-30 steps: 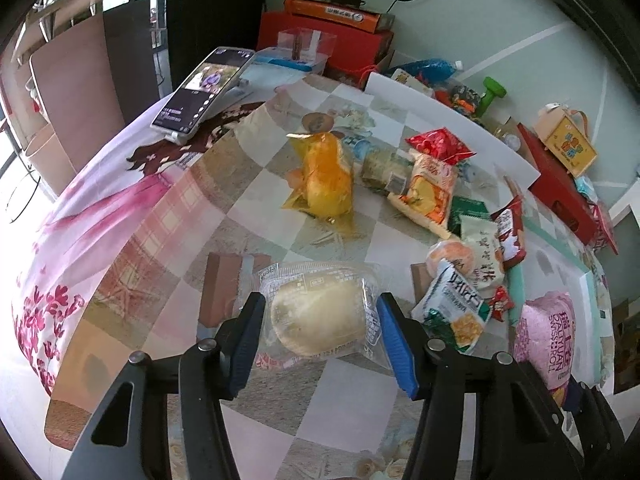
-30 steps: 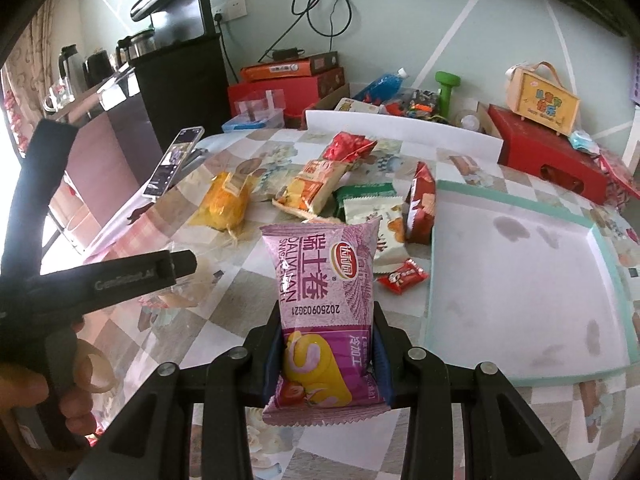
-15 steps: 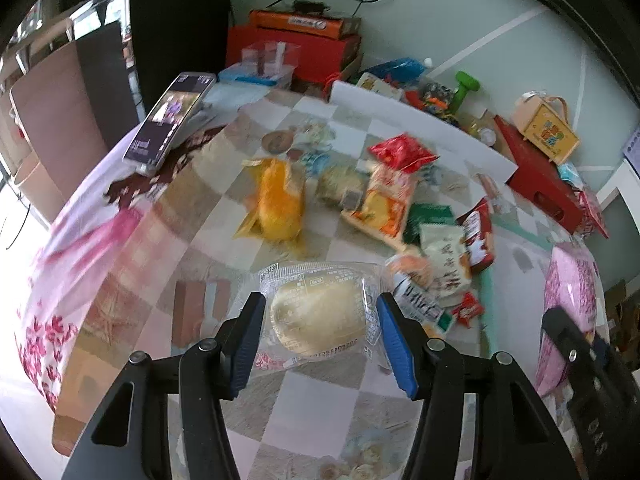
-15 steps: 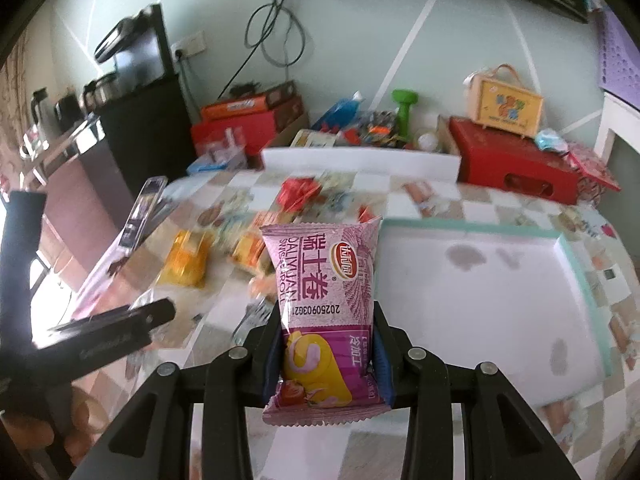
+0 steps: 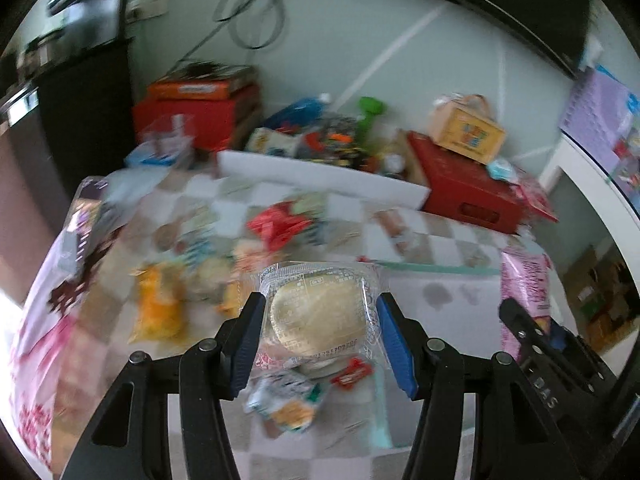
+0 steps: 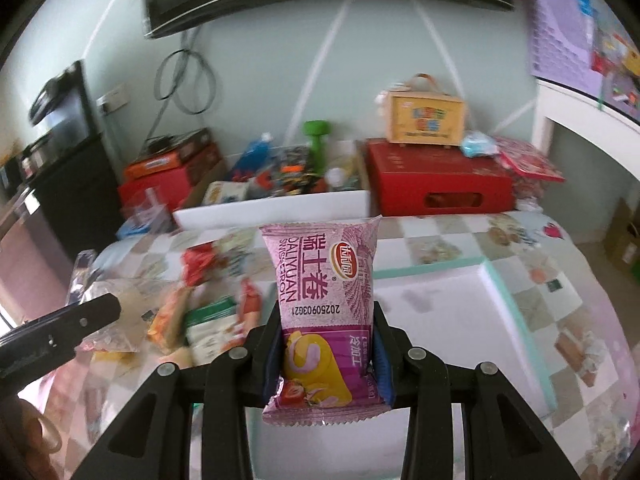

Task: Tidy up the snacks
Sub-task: 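Carry swiss roll bag into teal-rimmed tray with right gripper while left gripper places bun there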

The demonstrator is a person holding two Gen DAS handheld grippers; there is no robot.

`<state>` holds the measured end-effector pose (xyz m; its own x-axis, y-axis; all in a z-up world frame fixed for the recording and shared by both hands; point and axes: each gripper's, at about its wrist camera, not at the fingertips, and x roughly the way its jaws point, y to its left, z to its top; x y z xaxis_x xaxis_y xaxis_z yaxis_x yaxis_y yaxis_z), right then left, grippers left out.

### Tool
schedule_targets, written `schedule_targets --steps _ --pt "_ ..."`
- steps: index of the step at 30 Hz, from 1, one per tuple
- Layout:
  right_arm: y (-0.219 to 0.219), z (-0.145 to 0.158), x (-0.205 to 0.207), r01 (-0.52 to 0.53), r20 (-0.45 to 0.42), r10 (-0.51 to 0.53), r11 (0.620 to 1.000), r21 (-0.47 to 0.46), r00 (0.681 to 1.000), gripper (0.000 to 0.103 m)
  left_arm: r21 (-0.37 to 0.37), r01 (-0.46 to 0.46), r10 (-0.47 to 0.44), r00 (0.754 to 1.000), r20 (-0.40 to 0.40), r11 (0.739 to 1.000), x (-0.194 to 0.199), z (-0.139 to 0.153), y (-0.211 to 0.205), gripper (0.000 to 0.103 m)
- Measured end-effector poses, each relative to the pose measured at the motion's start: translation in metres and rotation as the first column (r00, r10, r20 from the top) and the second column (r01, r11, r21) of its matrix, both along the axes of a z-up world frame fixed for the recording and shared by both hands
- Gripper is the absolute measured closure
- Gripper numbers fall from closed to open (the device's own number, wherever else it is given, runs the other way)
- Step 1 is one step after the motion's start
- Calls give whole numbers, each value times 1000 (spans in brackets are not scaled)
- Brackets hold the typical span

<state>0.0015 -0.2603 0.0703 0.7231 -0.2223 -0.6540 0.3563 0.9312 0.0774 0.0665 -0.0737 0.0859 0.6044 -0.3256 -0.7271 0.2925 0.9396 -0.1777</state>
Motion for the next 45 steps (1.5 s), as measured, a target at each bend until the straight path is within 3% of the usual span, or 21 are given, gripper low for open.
schedule_targets --steps 10,19,25,33,41,42,43,45 --pt "-80 -16 -16 202 -29 -202 979 19 979 62 10 173 -173 984 30 985 -1 -10 -82 45" --pt "-112 -56 -15 270 -132 -262 962 46 956 62 46 258 -257 966 -25 965 2 -56 -134 45" --pt "-113 -76 -9 270 -177 -259 962 39 950 62 58 262 -260 965 -47 963 8 -77 -142 45" --pt "-112 -85 -4 270 -216 -256 962 39 942 61 49 238 -234 969 -76 970 13 -79 -137 43" --pt "-114 -86 -5 289 -239 -269 956 51 933 60 58 221 -217 974 -64 974 12 -66 -128 31" --pt "-114 -85 -5 290 -238 -270 956 52 933 53 58 211 -207 976 -67 976 13 -65 -126 27" --pt "-114 -84 -6 295 -236 -275 954 52 932 41 60 203 -199 978 -67 977 13 -64 -124 22" --pt "-112 -82 -6 293 -230 -275 955 47 933 30 69 187 -183 981 -62 980 14 -62 -121 19"
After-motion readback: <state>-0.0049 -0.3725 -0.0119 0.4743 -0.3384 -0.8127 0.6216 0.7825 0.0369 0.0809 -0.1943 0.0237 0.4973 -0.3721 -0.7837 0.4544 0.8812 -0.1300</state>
